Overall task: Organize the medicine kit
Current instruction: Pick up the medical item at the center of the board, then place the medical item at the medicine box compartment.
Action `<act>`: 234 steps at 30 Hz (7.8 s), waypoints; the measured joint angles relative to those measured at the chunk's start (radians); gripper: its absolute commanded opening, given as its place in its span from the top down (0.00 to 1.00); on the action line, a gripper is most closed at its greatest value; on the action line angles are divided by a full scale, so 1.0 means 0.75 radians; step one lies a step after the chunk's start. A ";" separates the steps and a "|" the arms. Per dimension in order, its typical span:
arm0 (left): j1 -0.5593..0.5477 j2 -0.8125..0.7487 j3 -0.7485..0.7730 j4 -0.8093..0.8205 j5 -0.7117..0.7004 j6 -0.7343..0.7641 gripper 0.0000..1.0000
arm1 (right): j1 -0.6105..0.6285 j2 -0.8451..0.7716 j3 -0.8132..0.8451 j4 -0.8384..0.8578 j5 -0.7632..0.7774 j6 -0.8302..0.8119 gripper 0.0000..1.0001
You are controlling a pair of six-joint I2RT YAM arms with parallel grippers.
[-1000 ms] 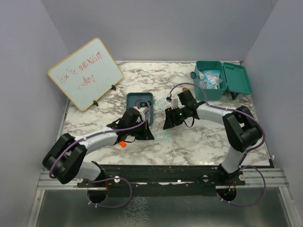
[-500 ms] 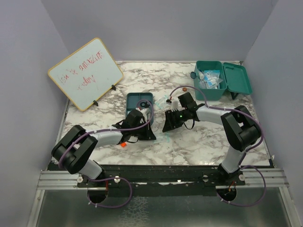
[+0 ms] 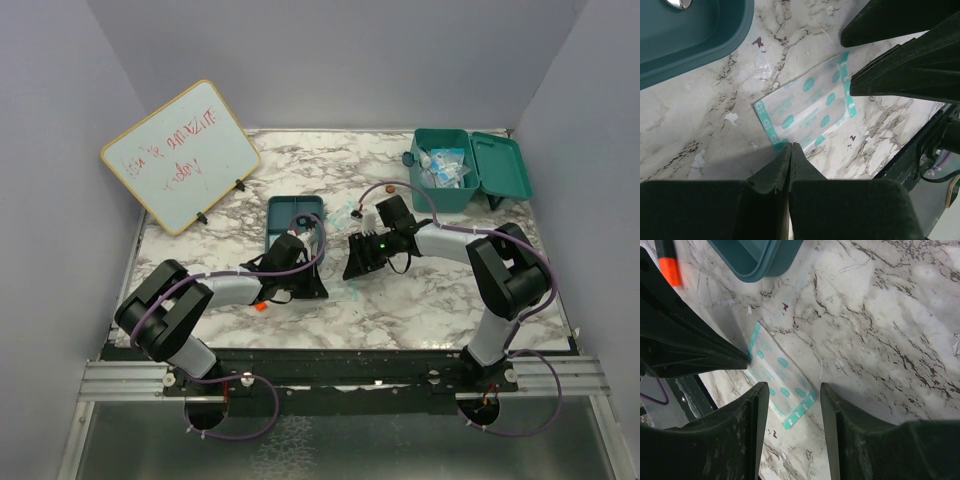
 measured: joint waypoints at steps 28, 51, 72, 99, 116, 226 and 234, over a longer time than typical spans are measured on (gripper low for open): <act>-0.001 0.014 0.000 0.019 -0.002 0.020 1.00 | 0.042 -0.036 -0.002 -0.058 0.087 0.004 0.52; -0.001 0.014 0.000 0.018 -0.002 0.021 1.00 | 0.146 -0.040 0.067 -0.201 0.392 -0.106 0.83; 0.006 -0.105 0.245 -0.307 -0.124 0.082 0.43 | 0.149 -0.138 0.065 -0.252 0.430 -0.114 1.00; 0.692 0.047 0.464 -0.584 -0.026 0.237 0.25 | 0.149 -0.320 0.173 -0.023 0.114 0.289 0.99; 0.699 0.137 0.434 -0.513 0.150 0.192 0.45 | 0.149 -0.335 0.102 0.345 0.357 0.738 0.99; 0.753 -0.487 0.249 -0.550 -0.174 0.181 0.06 | 0.474 -0.015 0.149 0.375 1.216 1.257 0.62; 0.753 -0.575 0.209 -0.546 -0.079 0.192 0.07 | 0.186 -0.036 0.314 0.199 1.185 0.894 0.55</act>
